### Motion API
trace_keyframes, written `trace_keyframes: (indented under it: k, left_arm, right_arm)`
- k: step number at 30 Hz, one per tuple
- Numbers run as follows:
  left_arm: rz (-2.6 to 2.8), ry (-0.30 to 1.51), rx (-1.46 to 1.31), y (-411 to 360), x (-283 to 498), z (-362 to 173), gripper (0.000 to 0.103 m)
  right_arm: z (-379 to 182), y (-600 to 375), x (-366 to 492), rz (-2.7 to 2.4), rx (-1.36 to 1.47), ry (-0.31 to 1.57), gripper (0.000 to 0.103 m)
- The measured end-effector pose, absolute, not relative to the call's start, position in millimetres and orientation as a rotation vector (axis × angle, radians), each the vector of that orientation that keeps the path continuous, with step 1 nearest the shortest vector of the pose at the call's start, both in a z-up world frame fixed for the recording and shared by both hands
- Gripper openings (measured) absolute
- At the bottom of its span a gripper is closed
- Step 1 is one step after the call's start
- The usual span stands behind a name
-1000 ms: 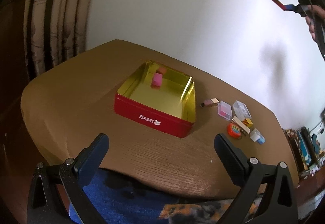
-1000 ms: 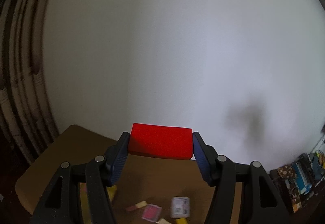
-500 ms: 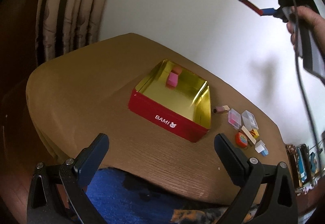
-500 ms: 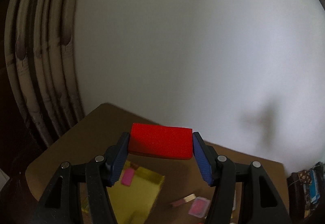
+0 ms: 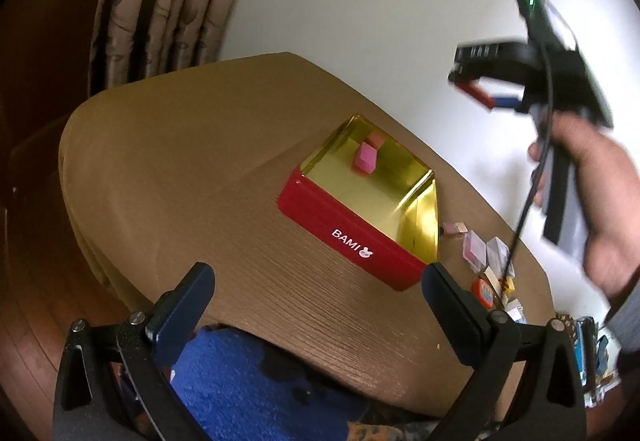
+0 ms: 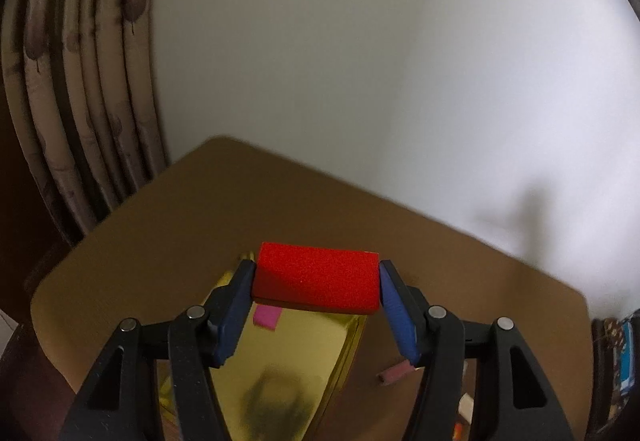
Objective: Organize rigid objects
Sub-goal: 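Lift the red block with the right tool and carry it over the tray, then open the right tool to drop the red block into the tray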
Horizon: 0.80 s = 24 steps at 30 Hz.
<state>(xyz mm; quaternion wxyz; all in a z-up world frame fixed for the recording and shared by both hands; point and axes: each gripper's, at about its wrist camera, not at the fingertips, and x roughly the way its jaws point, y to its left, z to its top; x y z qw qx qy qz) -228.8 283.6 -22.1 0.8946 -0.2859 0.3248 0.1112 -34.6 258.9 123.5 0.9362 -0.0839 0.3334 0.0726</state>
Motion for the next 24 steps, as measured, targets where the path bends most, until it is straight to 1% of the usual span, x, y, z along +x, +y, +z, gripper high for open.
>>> trace_keyframes:
  k: [7,13,24]
  left_arm:
    - [0.274,0.681,-0.603,286,-225,-26,0.102]
    - [0.282,0.713,-0.632,292,-222,-33,0.102]
    - [0.286,0.739,-0.651,299,-219,-39,0.102]
  right_arm:
    - [55,269,-29,0.237,-0.167,0.802,0.063]
    - [5,300,-37,0.34,-0.243,0.875,0.062]
    - [-38,318,-32,0.429,-0.28,0.961,0.063]
